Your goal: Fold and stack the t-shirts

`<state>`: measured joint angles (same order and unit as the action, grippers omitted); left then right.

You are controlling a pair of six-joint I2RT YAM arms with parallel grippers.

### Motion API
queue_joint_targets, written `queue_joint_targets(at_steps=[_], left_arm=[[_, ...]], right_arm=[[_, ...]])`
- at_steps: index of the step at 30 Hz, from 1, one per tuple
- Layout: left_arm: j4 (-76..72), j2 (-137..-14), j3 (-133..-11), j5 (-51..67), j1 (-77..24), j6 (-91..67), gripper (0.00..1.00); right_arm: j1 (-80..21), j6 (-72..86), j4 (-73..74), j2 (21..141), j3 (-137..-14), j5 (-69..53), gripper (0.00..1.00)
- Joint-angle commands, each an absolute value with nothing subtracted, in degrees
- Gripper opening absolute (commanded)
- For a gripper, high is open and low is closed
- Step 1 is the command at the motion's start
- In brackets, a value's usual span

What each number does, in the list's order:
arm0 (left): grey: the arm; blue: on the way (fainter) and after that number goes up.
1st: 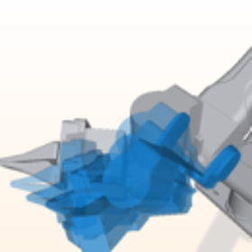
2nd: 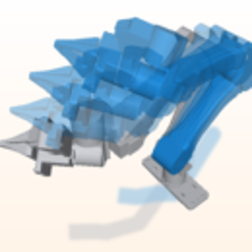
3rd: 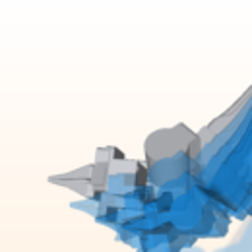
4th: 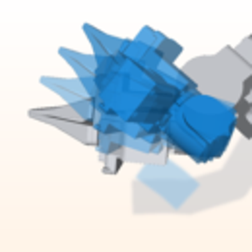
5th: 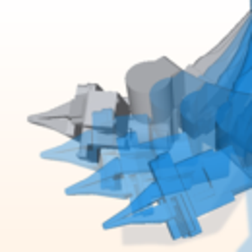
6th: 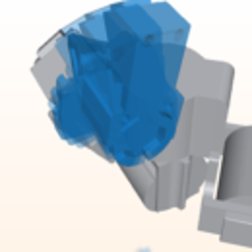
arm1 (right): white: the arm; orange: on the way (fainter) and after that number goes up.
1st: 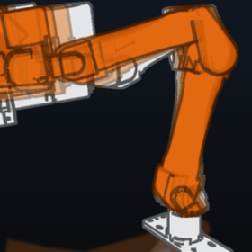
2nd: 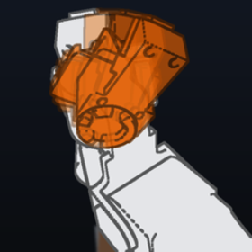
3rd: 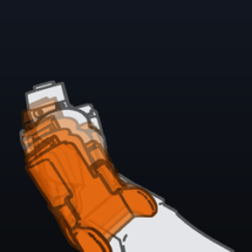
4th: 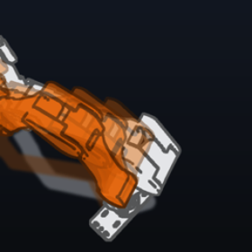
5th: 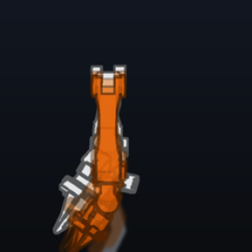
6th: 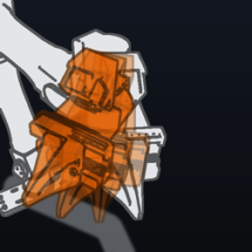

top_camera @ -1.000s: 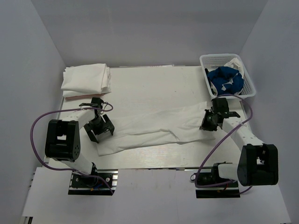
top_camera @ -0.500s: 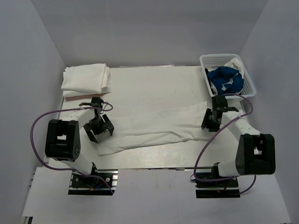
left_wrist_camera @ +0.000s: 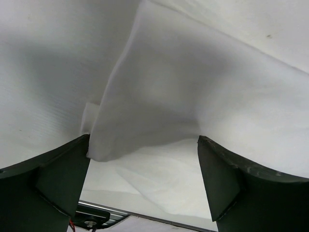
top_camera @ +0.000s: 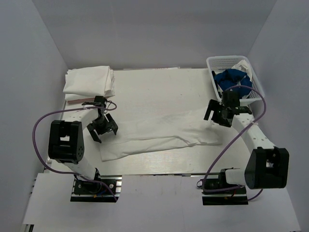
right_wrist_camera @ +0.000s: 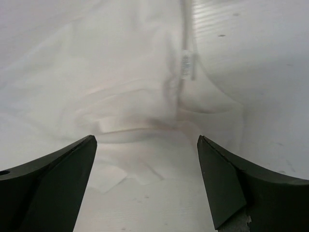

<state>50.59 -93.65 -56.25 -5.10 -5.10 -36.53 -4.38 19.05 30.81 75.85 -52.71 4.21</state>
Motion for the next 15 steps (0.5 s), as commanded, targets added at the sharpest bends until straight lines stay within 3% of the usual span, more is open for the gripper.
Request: queue_joint_targets(at_steps=[1,7,10,15], left_arm=[[50.79,-92.99,-59.32,-3.96,-5.19,-36.3,0.99],[52.74,-93.69,-67.58,-0.01,-6.41,-36.83,0.99],[46.35,-92.99,-65.75,5.24,-7.12,-36.83,0.99],[43.42,-101.84,-63.11,9.67,-10.63,-37.62,0.99]], right_arm=[[-5.8,20.12,28.4,72.25,-50.72,-8.69,0.9],[-6.85,21.71,25.05,77.33,-46.85,-9.14,0.9],[-6.86,23.11,23.04,81.9,-46.93,-8.17,0.9],[-6.94,24.87,20.83,91.91,-52.36,-8.96,0.9]])
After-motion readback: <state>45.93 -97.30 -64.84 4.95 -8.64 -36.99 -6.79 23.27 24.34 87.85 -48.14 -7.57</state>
